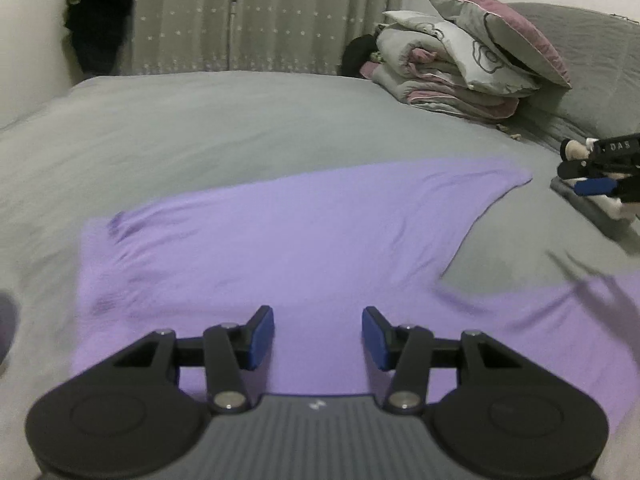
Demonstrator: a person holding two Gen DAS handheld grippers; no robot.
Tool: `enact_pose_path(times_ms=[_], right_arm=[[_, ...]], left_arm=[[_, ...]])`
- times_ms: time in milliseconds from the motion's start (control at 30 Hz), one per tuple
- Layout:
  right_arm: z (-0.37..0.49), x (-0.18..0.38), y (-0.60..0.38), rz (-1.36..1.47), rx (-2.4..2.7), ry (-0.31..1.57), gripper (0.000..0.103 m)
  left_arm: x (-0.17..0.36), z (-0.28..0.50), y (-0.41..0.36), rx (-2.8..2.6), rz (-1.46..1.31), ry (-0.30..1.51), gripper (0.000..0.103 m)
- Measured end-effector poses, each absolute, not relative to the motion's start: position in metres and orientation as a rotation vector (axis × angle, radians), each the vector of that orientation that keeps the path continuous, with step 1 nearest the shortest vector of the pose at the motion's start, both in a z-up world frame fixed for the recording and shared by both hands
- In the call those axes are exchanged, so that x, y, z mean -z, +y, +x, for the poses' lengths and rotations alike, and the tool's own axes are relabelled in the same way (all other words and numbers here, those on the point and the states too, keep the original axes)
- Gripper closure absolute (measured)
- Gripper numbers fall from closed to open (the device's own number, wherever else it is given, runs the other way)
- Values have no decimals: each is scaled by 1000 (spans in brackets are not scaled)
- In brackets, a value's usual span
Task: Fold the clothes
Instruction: 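Raise both open grippers away from the flattened lavender pants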
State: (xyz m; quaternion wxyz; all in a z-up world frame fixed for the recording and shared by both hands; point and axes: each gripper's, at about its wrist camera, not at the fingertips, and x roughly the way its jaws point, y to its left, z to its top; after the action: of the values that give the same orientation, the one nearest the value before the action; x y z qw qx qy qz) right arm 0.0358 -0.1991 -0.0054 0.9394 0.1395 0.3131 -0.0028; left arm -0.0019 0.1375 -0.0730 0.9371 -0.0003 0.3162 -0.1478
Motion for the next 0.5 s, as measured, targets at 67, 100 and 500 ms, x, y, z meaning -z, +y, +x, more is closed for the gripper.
enact_pose_path(times_ms=[67, 100, 500], right_arm=[[37, 14, -182, 234, -96, 696, 56], [39, 19, -173, 204, -144, 728, 56], [55, 61, -111, -46, -378, 861, 56]], left_arm=[[76, -19, 152, 292, 3, 628, 53], [76, -26, 157, 293, 4, 627, 53], [80, -68, 192, 318, 65, 606, 51]])
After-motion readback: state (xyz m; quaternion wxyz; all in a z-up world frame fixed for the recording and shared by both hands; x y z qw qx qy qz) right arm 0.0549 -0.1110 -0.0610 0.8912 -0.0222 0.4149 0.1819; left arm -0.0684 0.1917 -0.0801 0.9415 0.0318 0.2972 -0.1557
